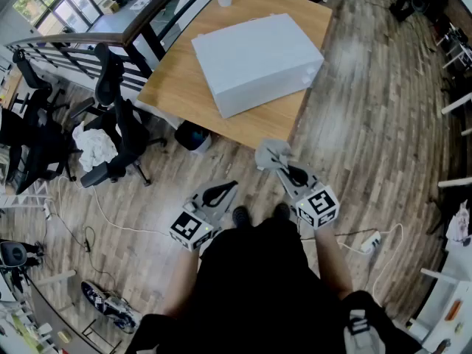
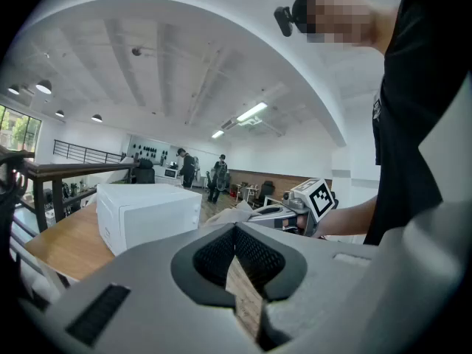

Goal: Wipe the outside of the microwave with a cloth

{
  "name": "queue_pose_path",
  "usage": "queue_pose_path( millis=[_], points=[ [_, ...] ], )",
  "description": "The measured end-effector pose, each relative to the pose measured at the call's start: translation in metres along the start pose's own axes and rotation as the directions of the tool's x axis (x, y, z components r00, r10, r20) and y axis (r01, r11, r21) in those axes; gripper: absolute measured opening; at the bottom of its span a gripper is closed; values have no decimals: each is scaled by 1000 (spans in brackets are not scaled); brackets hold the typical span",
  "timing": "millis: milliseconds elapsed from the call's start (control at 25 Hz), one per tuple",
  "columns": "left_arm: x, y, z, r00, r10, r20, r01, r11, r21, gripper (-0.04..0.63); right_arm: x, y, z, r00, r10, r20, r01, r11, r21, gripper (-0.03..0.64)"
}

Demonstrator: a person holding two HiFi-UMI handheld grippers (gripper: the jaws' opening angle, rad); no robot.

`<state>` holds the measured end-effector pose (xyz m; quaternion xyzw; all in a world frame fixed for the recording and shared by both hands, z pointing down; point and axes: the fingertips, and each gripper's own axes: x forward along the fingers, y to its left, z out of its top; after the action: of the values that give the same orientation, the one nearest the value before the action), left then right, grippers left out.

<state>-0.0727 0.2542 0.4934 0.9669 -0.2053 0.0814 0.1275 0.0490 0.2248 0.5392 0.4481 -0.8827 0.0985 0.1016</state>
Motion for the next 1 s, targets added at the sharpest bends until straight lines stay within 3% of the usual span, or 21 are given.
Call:
queue_pose_path(
  millis=[520,1000],
  points=[
    [26,6,23,998,52,37,-52,999,6,2,-19,-30,14,998,10,-64,-9,1000,17,20],
    [52,-15,29,992,123,14,-123,992,14,3,-32,-51,15,994,97,-58,-97,995,-1,23]
  ],
)
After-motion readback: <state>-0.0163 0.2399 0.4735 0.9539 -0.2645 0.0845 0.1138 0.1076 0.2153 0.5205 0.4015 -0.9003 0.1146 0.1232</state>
